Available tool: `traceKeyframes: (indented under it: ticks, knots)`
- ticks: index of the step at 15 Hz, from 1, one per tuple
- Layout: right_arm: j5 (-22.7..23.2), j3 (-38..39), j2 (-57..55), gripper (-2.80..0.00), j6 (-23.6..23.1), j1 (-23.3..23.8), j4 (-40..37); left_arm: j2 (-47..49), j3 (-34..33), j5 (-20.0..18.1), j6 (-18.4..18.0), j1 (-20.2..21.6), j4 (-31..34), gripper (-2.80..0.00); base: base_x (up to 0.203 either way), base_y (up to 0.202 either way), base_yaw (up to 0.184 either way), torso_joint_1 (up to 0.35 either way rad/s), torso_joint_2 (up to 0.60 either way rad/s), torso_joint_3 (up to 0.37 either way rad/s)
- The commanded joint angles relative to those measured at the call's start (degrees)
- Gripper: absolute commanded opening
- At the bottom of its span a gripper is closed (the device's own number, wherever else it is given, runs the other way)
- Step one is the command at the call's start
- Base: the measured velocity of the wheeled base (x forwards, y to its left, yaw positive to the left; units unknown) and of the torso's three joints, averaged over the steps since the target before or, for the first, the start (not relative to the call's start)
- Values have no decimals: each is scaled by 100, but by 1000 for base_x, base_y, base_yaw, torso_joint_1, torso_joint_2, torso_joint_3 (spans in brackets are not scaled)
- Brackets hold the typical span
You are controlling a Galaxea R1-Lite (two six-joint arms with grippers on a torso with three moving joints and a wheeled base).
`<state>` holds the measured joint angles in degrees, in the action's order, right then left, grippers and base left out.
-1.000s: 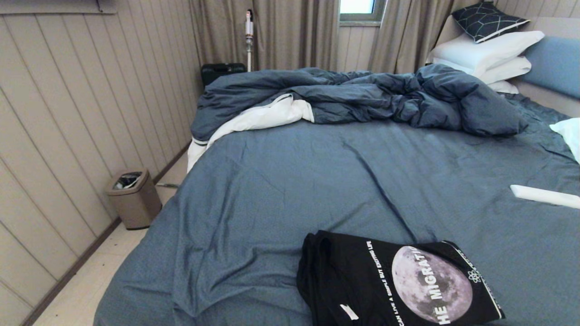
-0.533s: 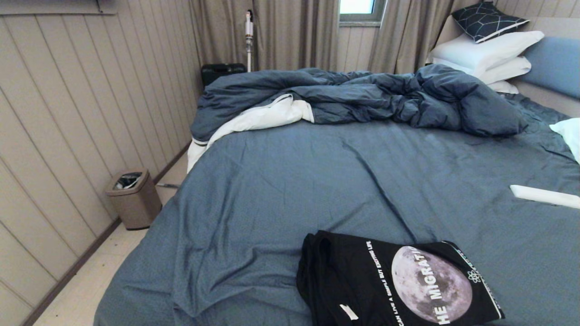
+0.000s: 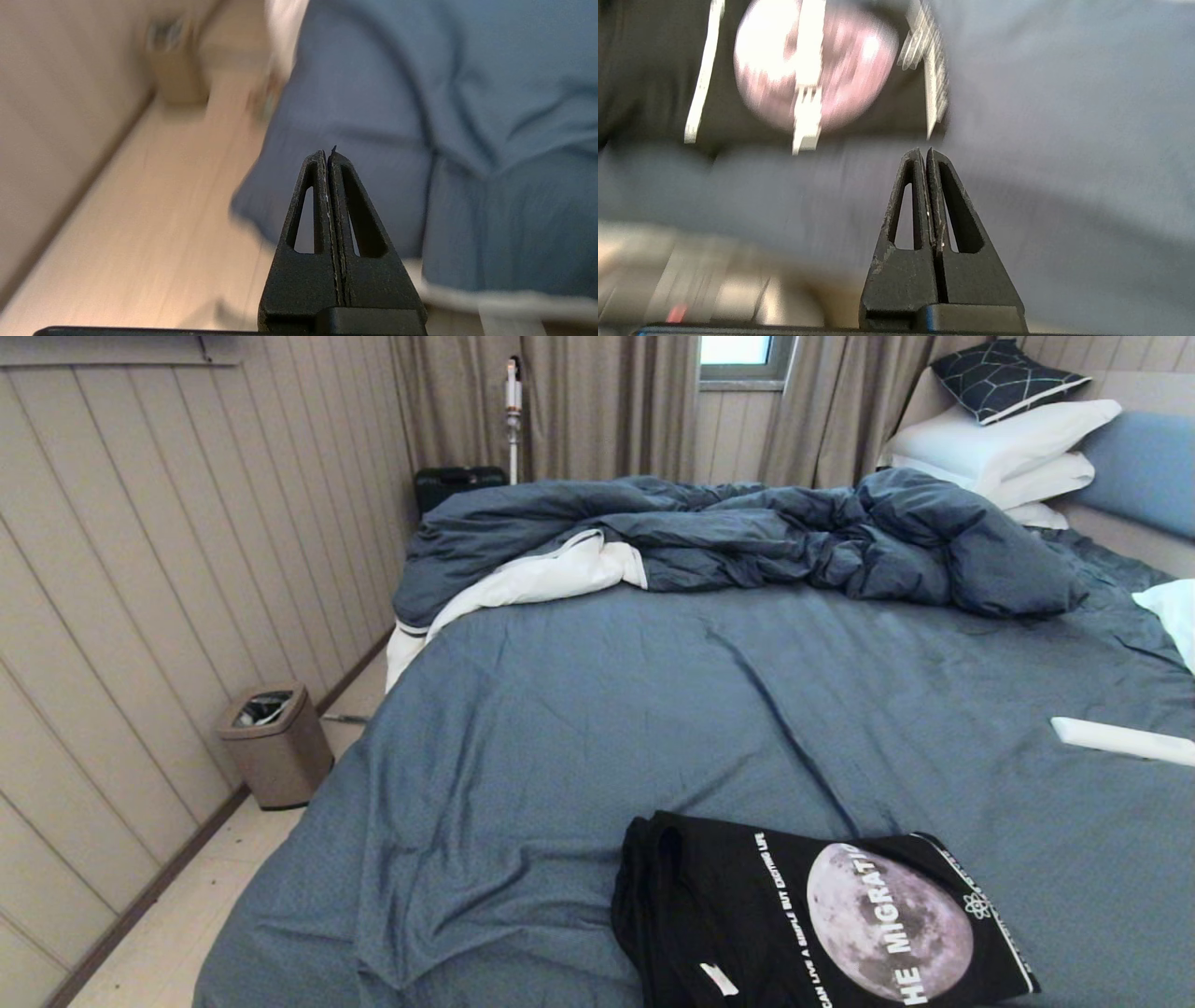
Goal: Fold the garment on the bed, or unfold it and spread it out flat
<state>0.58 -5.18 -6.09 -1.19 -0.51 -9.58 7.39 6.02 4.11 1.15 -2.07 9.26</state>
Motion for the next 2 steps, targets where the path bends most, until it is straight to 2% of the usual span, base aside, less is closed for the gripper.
traceKeyframes:
  ticks: [1,2]
  knots:
    - [-84,515,606,-280,16,22,986,-725,-586,-316,-126,215,-865,-280,0,0,0,0,0,0]
    - [-67,518,609,-280,4,25,993,-739,-602,-358,-159,233,-900,-280,0,0,0,0,0,0]
